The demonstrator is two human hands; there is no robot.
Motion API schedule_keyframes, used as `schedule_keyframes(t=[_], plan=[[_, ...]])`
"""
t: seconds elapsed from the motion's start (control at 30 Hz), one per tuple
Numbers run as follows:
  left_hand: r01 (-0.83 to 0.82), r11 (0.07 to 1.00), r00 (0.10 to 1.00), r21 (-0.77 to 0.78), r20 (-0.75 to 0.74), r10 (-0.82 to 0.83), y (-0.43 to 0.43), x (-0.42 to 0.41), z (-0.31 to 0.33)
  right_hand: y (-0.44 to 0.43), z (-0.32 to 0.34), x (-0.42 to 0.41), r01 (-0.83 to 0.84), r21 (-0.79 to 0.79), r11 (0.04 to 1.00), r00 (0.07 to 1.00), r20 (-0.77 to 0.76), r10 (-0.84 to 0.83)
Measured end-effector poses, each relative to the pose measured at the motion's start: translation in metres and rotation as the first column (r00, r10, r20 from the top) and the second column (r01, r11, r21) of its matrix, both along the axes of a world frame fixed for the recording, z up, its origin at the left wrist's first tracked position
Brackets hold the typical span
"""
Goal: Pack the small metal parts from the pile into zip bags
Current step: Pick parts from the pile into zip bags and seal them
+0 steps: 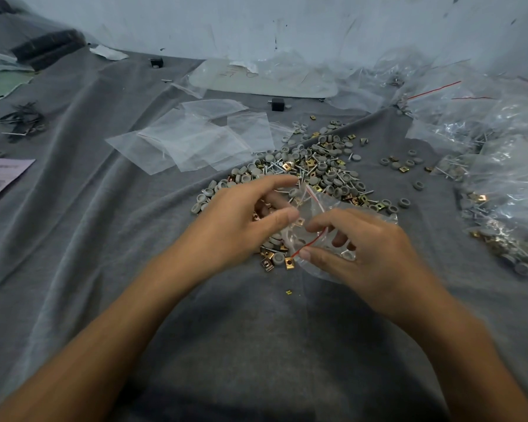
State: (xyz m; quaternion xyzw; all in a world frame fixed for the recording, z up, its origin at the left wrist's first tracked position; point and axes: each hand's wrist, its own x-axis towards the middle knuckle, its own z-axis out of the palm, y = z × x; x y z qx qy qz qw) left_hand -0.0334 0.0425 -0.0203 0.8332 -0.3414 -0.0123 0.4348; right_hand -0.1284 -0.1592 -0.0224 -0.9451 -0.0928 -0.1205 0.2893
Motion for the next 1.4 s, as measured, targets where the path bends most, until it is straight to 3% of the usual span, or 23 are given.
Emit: schedule_keyframes(t=[0.17,0.3,0.47,0.57,0.63,0.73,1.03,1.4], plan=[[-0.141,0.99,0.989,-0.006,0.035,0.141,0.022,0.014,0.013,-0.003,0.001,-0.001,0.015,0.028,1.0,1.0,0.019,-0.015],[-0.295,0.946,0.955,0.131,0.067,0.289,0.045,0.027,0.021,-0.004,0.001,-0.003,0.025,0.033,0.999,1.0,0.011,-0.025],[-0.193,0.912,0.978,0.363,-0.008,0.21,0.048,0.026,0.023,-0.003,0.003,-0.002,0.029,0.023,0.999,1.0,-0.008,-0.029],[-0.095,0.764,0.988,0.639,-0.034,0.151,0.045,0.02,0.018,-0.003,0.003,-0.002,0.028,0.021,0.999,0.999,-0.021,-0.028],[-0.137,0.699,0.985,0.702,0.025,0.168,0.043,0.015,0.013,-0.003,0.003,-0.003,0.025,0.009,1.0,0.999,-0.03,-0.025],[-0.174,0.666,0.982,0.726,0.082,0.168,0.037,0.011,0.007,-0.003,0.004,-0.002,0.026,0.004,1.0,0.999,-0.04,-0.026],[-0.173,0.748,0.974,0.641,0.224,0.034,0.024,0.006,0.002,-0.001,0.003,-0.002,0.024,-0.006,1.0,0.999,-0.029,-0.024],[-0.19,0.761,0.961,0.621,0.277,0.013,0.021,0.004,-0.003,-0.002,0.001,-0.002,0.013,0.009,1.0,1.0,-0.022,-0.013]])
